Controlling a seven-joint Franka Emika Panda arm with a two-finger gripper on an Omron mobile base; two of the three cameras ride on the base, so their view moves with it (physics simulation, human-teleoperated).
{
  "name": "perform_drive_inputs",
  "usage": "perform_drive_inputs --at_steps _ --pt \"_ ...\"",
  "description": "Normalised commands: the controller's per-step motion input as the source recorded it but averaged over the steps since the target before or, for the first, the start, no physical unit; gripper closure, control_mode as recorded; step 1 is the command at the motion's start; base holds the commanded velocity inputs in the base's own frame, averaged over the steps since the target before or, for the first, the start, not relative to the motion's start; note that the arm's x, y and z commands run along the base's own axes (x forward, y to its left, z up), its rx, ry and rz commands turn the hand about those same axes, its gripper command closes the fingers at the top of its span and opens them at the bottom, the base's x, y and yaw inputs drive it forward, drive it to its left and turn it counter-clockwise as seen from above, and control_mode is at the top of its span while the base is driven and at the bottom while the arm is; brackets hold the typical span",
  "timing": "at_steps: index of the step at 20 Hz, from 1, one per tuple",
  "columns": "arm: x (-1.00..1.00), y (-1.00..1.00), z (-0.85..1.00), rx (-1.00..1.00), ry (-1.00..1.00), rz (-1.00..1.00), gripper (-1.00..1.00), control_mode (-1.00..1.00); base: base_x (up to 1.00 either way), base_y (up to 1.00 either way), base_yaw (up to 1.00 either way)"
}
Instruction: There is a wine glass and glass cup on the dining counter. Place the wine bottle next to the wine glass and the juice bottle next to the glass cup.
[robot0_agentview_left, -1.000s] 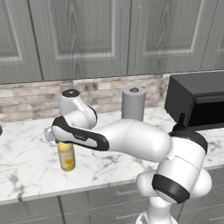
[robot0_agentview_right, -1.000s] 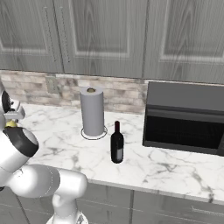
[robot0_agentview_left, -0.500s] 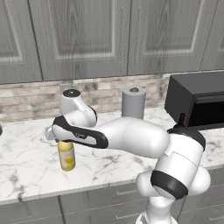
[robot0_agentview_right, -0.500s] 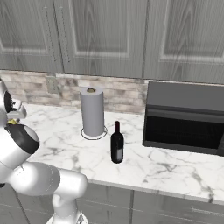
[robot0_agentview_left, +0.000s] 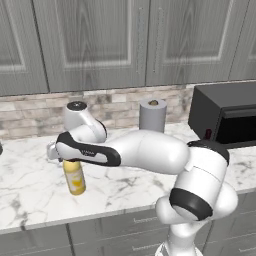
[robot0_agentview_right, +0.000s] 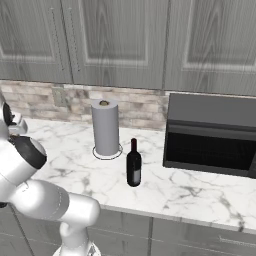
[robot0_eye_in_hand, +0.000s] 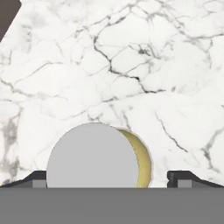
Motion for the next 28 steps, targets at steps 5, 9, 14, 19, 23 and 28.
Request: perform_drive_inputs --at_steps 5,9,14,19,23,28 --pt "0.0 0.08 0.0 0.0 0.0 0.0 -1.0 -1.0 0.0 0.0 0.0" --pt "0.0 0.0 0.0 0.0 0.0 0.0 -1.0 -1.0 0.0 0.0 0.0" --pt "0.0 0.0 0.0 0.0 0.0 0.0 -1.0 -1.0 0.0 0.0 0.0" --pt "0.0 0.01 -0.07 -0.01 0.0 0.01 1.0 -1.0 0.0 0.0 0.0" --pt "0.0 0.0 -0.11 -0.03 0.0 0.04 1.0 -1.0 0.0 0.0 0.0" --pt "-0.07 0.0 -0.04 0.0 0.0 0.08 1.0 -1.0 0.0 0.0 0.0"
